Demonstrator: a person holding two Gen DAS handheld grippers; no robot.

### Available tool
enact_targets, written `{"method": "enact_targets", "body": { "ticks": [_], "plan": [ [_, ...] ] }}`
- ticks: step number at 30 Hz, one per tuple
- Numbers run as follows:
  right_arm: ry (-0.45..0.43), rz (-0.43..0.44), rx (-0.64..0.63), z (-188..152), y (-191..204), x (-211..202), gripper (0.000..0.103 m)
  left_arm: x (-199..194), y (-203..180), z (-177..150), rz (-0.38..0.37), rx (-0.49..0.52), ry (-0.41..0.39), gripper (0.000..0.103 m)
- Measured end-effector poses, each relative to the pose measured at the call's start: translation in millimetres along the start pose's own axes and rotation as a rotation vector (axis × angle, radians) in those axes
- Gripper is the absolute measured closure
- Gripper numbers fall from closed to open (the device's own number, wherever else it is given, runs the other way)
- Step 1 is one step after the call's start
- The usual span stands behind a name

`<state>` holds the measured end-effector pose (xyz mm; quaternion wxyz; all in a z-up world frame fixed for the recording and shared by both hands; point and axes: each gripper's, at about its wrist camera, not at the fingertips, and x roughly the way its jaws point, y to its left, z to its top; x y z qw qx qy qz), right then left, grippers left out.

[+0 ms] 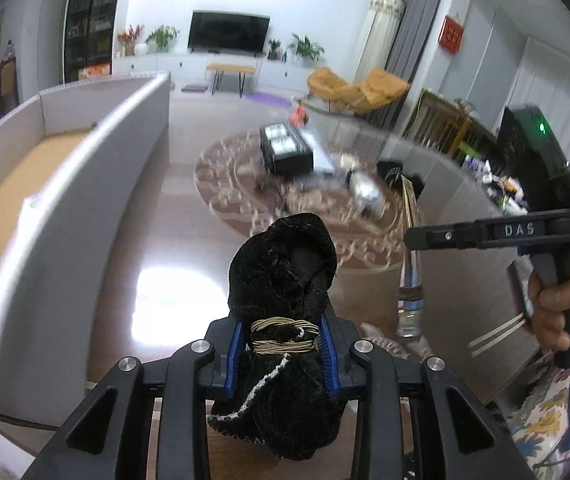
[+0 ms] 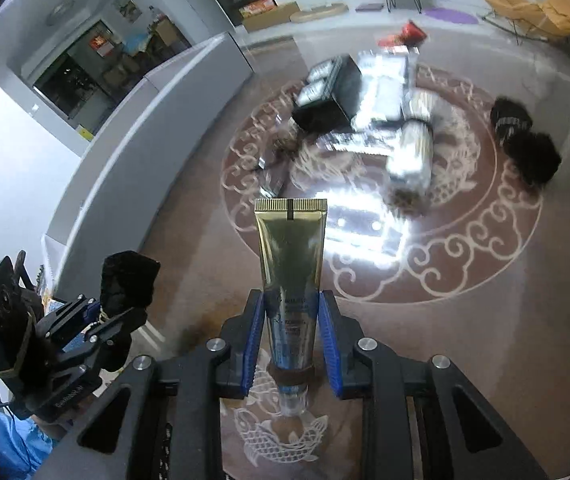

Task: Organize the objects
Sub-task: 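Carry hat and tube into the white bin and release both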

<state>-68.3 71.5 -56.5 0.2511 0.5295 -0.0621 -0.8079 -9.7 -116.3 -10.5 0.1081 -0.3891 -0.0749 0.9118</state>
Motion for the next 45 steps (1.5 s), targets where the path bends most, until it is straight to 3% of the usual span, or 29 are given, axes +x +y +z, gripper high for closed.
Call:
{"method": "enact_targets", "body": {
  "ticks": [8, 11, 15, 18, 23, 24, 25, 26, 27, 28, 30, 33, 36, 40, 45],
  "plan": [
    [-0.185, 0.013, -0.142, 13.7, 57.3, -45.7, 0.075, -69.7, 19.0, 22.3, 0.045, 0.003, -0.147, 0.071],
    [-0.223, 0.059, -0.163, 24.3, 83.4, -53.4, 0.075, -97.0, 44.9, 34.3, 0.075, -0.027, -0.184, 0.071],
    [-0.261, 0.161, -0.214, 49.5, 133.1, -61.4, 0.075, -123.6, 104.9, 53.5, 0.190, -0.082, -0.217, 0.071],
    [-0.257, 0.268, -0.256, 70.3, 178.6, -58.0, 0.075, -126.9, 158.5, 62.9, 0.296, -0.124, -0.192, 0.071],
    [-0.124, 0.394, -0.276, 94.6, 242.2, -14.4, 0.075, -105.3, 220.6, 63.3, 0.367, -0.170, -0.097, 0.070],
    [-0.096, 0.398, -0.281, 96.9, 251.4, -2.3, 0.075, -93.9, 235.7, 62.5, 0.378, -0.188, -0.059, 0.066],
    [-0.052, 0.401, -0.289, 100.0, 265.1, 18.7, 0.074, -87.4, 242.8, 61.9, 0.380, -0.198, -0.040, 0.052],
    [-0.017, 0.406, -0.288, 102.4, 274.2, 37.3, 0.074, -79.7, 251.2, 59.4, 0.398, -0.216, -0.012, 0.028],
    [0.001, 0.414, -0.284, 103.5, 278.6, 50.1, 0.068, -73.4, 261.4, 56.8, 0.439, -0.240, 0.007, 0.021],
    [0.018, 0.409, -0.275, 105.3, 283.6, 67.6, 0.050, -70.7, 265.1, 53.8, 0.469, -0.252, 0.009, 0.019],
    [0.006, 0.354, -0.249, 108.6, 287.1, 91.0, 0.034, -68.9, 268.9, 47.8, 0.506, -0.269, 0.010, 0.019],
    [-0.064, 0.330, -0.246, 105.1, 279.0, 87.8, 0.030, -74.7, 261.1, 39.8, 0.518, -0.278, -0.018, 0.018],
    [-0.179, 0.199, -0.312, 91.2, 257.1, 71.2, 0.011, -75.3, 241.8, 41.4, 0.537, -0.237, -0.030, 0.017],
    [-0.243, -0.013, -0.380, 59.4, 208.3, 63.9, 0.010, -71.4, 206.5, 50.0, 0.572, -0.162, -0.038, 0.009],
    [-0.183, -0.184, -0.324, 21.8, 127.3, 65.8, 0.010, -63.0, 166.9, 64.0, 0.562, -0.098, -0.074, 0.007]
  ]
}}
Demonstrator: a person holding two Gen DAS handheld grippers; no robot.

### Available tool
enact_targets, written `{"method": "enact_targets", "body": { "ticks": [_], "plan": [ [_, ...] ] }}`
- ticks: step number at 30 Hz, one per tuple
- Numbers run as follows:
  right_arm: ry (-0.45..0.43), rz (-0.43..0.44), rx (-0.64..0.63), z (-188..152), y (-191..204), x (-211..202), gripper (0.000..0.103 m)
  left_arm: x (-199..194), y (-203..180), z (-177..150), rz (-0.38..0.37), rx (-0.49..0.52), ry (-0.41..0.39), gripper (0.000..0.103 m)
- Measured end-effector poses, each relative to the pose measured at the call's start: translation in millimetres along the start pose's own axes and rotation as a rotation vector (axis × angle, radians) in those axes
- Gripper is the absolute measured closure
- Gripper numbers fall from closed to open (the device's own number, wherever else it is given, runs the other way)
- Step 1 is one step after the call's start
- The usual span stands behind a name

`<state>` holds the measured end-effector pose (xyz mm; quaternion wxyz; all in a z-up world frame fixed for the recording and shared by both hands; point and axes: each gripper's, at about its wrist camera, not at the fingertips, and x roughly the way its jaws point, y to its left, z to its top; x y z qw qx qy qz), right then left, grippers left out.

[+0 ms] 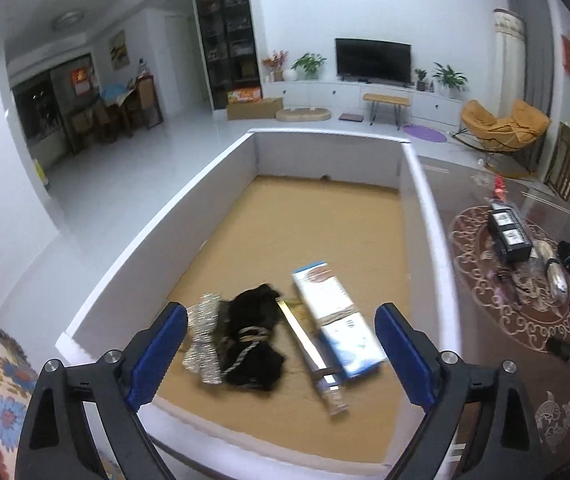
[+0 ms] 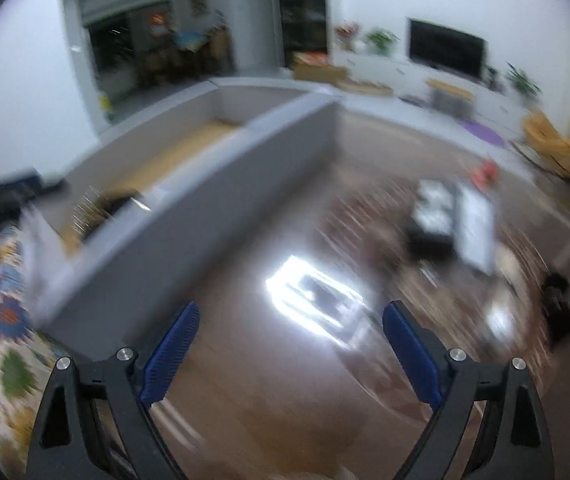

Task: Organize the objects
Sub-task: 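Carry hat and tube into the white bin and release both, then move both tools back over the table toward the eyeglasses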

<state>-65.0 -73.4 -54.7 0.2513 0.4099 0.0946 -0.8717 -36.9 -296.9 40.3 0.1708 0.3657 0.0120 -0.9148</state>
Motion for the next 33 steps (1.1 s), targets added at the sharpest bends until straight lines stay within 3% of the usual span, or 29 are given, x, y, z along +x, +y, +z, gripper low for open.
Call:
{"method": "enact_targets", "body": {
  "ticks": [6, 10, 22, 33],
  "plan": [
    [0.063, -0.142, 0.110, -63.9, -79.4, -11.0, 0.010, -18.0, -27.7, 2.3, -0.022, 0.034, -0.014, 0.007],
    [0.075, -0.206, 0.156, -84.4, -112.7, -27.3, 0.010, -29.4, -48.4, 3.7, -0.015, 0.065, -0.030, 0.007],
    [0.096, -0.297, 0.202, -116.0, -153.8, -28.7, 0.010, -60.2, -103.8, 13.1, -0.027, 0.145, -0.087, 0.007],
    [0.074, -0.289, 0.269, -123.1, -165.3, -26.2, 0.002, -72.2, -142.3, 19.9, -0.054, 0.192, -0.107, 0.007]
  ]
}}
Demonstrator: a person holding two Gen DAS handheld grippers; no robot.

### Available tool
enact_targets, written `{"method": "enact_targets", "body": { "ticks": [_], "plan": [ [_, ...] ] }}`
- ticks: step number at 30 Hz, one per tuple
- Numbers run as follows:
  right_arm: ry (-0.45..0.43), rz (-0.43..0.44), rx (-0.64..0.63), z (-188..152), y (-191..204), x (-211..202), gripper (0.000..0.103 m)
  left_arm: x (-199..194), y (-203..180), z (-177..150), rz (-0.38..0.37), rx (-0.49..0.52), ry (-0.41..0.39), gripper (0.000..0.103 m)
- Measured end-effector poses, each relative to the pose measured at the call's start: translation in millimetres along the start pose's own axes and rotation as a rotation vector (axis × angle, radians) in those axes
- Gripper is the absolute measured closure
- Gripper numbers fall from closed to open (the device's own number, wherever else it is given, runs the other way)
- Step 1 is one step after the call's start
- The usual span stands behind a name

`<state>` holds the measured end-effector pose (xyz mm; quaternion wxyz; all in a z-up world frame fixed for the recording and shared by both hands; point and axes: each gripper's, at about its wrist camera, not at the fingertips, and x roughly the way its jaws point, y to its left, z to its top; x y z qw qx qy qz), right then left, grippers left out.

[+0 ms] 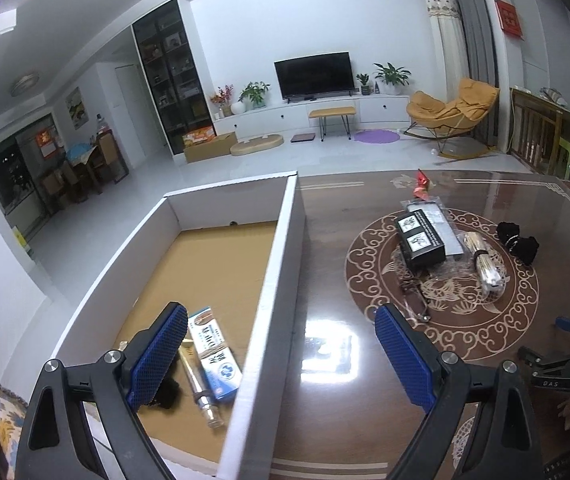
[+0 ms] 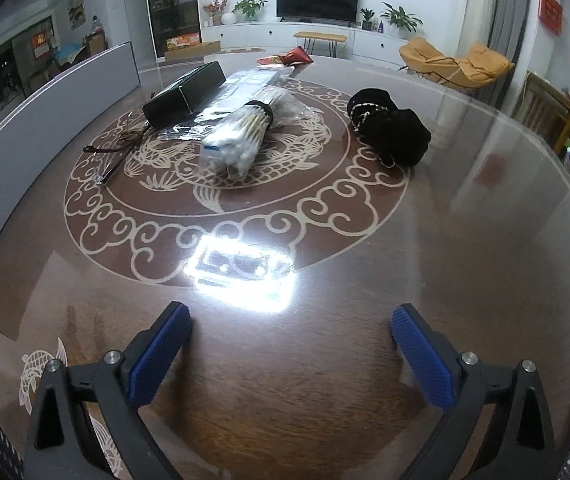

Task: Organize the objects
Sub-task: 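Move both tools back over the table toward the eyeglasses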

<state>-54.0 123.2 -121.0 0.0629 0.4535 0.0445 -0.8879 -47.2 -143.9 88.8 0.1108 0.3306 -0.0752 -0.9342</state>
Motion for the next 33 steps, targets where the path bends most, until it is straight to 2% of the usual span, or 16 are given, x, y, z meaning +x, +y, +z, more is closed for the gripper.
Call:
{"method": "enact_targets", "body": {
  "ticks": [8, 11, 16, 18, 21, 24, 33],
  "plan": [
    [0.004, 0.004, 0.013, 0.4, -1.1, 0.7, 0.000, 2.3, -18.5, 3.4, -0.027, 0.018, 0.008, 0.007],
    [0.004, 0.003, 0.012, 0.4, -0.7, 0.8, 0.000, 8.0, -31.7, -4.1, -0.077, 0.011, 0.041, 0.007],
    [0.005, 0.002, 0.013, 1.1, -1.5, 0.8, 0.000, 43.1, -74.2, -41.1, -0.208, 0.026, 0.189, 0.003],
    [0.005, 0.003, 0.013, 1.1, -1.5, 0.8, 0.000, 65.8, -92.9, -60.1, -0.235, 0.042, 0.264, 0.003],
    [0.005, 0.003, 0.013, 1.2, -1.5, 0.8, 0.000, 87.3, -110.2, -80.9, -0.241, 0.052, 0.314, 0.003],
    [0.005, 0.003, 0.013, 1.0, -1.5, 0.7, 0.000, 100.3, -120.9, -90.5, -0.244, 0.051, 0.333, 0.003],
    [0.005, 0.003, 0.013, 1.0, -1.5, 0.8, 0.000, 118.4, -127.4, -91.0, -0.295, 0.025, 0.359, 0.003]
  ]
}}
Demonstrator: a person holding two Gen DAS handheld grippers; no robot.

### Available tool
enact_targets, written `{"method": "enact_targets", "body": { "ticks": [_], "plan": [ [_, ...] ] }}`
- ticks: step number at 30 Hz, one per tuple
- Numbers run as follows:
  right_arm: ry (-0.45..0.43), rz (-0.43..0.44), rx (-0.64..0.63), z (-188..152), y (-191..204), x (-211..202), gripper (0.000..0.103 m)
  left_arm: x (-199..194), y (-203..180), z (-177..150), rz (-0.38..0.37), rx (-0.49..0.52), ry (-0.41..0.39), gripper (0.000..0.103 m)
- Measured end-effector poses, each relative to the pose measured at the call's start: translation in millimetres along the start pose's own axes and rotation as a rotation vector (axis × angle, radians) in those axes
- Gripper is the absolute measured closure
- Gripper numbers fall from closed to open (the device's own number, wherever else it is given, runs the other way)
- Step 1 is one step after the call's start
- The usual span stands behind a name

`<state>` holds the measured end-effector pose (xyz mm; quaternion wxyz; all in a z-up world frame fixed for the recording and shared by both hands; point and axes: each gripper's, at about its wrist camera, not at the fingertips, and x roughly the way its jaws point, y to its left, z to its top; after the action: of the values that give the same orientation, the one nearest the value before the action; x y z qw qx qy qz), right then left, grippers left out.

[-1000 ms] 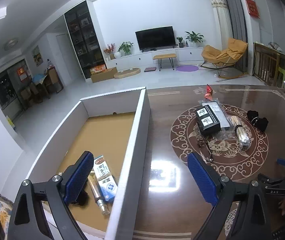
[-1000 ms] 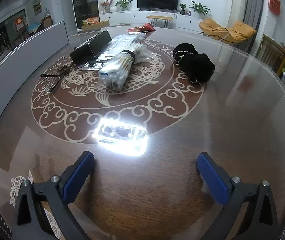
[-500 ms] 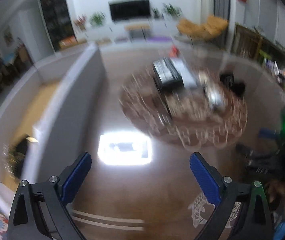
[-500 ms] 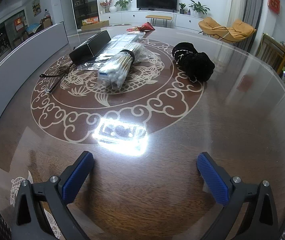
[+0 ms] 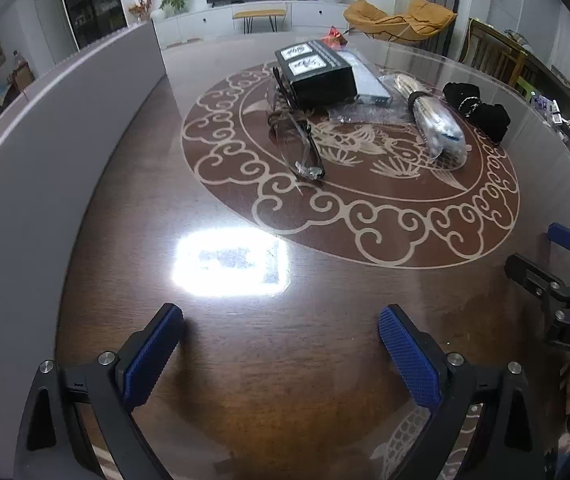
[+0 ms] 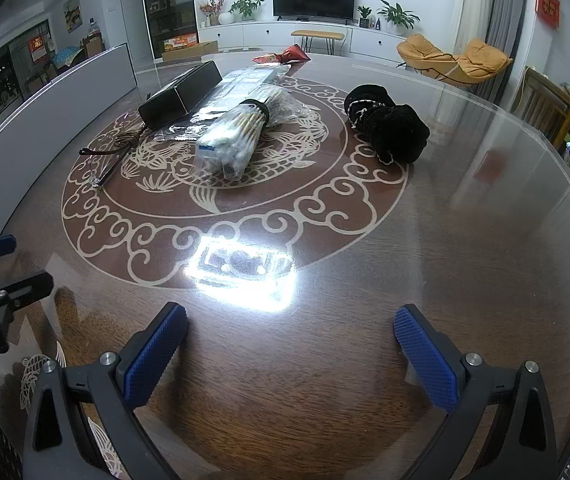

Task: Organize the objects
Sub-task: 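Move both tools back over the table toward the eyeglasses, then grasp the eyeglasses by the folded arms with the left tool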

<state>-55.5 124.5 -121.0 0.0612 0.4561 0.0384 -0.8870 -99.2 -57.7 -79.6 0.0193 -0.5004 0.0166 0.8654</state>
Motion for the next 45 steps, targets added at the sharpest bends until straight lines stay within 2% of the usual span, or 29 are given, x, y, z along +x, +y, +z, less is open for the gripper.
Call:
{"method": "enact_targets", "body": {
  "ticks": [12, 16, 20, 23, 25, 26, 30, 34, 36, 37, 38, 39, 40, 41, 45],
  "plan": [
    [0.000, 0.000, 0.000, -0.1, -0.1, -0.1, 0.000, 5.0, 2.6, 5.1, -0.004, -0.005, -0.038, 0.000],
    [0.000, 0.000, 0.000, -0.3, -0.1, -0.3, 0.000, 6.8, 3.1, 5.5, -0.030, 0.034, -0.080, 0.000],
    [0.000, 0.000, 0.000, -0.2, -0.1, -0.2, 0.000, 9.1, 3.7, 10.1, -0.038, 0.043, -0.070, 0.000],
    [0.000, 0.000, 0.000, -0.1, -0.1, -0.1, 0.000, 12.1, 4.9, 23.4, -0.049, 0.030, -0.008, 0.000],
    [0.000, 0.000, 0.000, 0.0, 0.0, 0.0, 0.000, 11.5, 10.8, 40.4, -0.097, -0.002, -0.024, 0.000],
    [0.000, 0.000, 0.000, 0.0, 0.0, 0.0, 0.000, 11.9, 11.8, 47.5, -0.099, -0.006, -0.028, 0.000],
    [0.000, 0.000, 0.000, -0.1, -0.1, 0.1, 0.000, 19.9, 14.7, 92.8, -0.065, 0.004, -0.072, 0.000],
    [0.000, 0.000, 0.000, -0.1, -0.2, 0.1, 0.000, 46.3, 17.9, 123.5, -0.034, 0.017, -0.042, 0.000],
    [0.000, 0.000, 0.000, -0.1, -0.2, 0.1, 0.000, 58.3, 21.1, 130.2, -0.032, 0.014, -0.028, 0.010],
    [0.000, 0.000, 0.000, -0.1, -0.2, 0.1, 0.000, 62.7, 22.3, 131.3, -0.036, 0.014, -0.018, 0.026],
    [0.000, 0.000, 0.000, -0.1, -0.1, 0.1, 0.000, 65.6, 22.8, 132.4, -0.026, 0.020, -0.013, 0.034],
    [0.000, 0.000, 0.000, -0.1, -0.1, 0.2, 0.000, 62.0, 21.8, 132.0, -0.027, 0.039, -0.044, 0.043],
    [0.000, 0.000, 0.000, -0.1, -0.2, 0.0, 0.000, 59.2, 23.5, 130.2, -0.034, 0.042, -0.052, 0.064],
    [0.000, 0.000, 0.000, -0.1, -0.1, 0.0, 0.000, 56.1, 22.5, 128.6, -0.026, 0.049, -0.056, 0.075],
    [0.000, 0.000, 0.000, -0.2, -0.2, 0.0, 0.000, 41.3, 24.1, 104.7, -0.022, 0.047, -0.072, 0.075]
  ]
}}
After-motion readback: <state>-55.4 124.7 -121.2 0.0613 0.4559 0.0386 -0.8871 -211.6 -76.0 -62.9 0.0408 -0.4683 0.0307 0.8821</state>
